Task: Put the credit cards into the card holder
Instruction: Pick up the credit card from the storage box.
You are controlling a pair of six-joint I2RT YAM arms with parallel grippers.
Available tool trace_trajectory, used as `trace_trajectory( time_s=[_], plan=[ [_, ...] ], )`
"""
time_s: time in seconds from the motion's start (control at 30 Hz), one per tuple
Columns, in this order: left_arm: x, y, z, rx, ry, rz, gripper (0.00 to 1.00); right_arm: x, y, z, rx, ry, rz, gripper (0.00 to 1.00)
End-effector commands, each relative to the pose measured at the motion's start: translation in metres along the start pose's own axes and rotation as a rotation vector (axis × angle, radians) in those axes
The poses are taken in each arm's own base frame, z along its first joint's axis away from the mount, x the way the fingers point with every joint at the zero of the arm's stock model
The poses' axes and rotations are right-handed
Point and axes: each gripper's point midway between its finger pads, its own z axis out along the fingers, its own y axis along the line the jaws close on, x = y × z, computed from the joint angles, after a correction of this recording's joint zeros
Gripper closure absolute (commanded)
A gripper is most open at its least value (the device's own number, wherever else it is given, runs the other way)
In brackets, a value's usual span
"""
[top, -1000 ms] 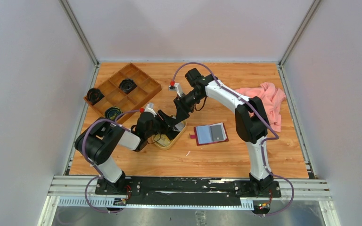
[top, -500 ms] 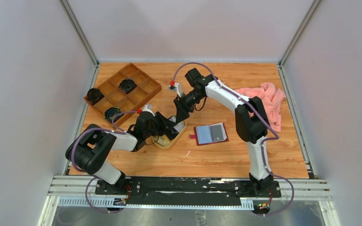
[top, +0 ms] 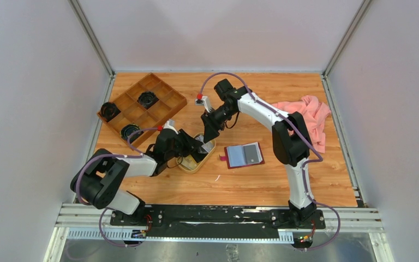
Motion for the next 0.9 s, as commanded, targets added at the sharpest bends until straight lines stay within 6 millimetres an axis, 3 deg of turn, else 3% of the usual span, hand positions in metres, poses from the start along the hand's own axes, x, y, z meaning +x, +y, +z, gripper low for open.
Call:
trace_trajectory(
  time_s=[0.0,0.6,0.87],
  plan=[
    [-0.0064,-0.0071,-0.0056,0.022,-0.026,0.010,0.64,0.0104,-0.0042,0.0048,-0.027,0.012,0.043,0.46],
    [-0.0052,-0.0049,-0.0117,0.018,-0.028,0.009,0.72,0.0106,-0.0043,0.0051,-0.028,0.012,0.044,0.46],
    [-0.0031,-0.0004,-0.0113,0.006,-0.022,0.007,0.85,0.0104,-0.0041,0.0050,-0.030,0.011,0.044,0.46]
  ],
)
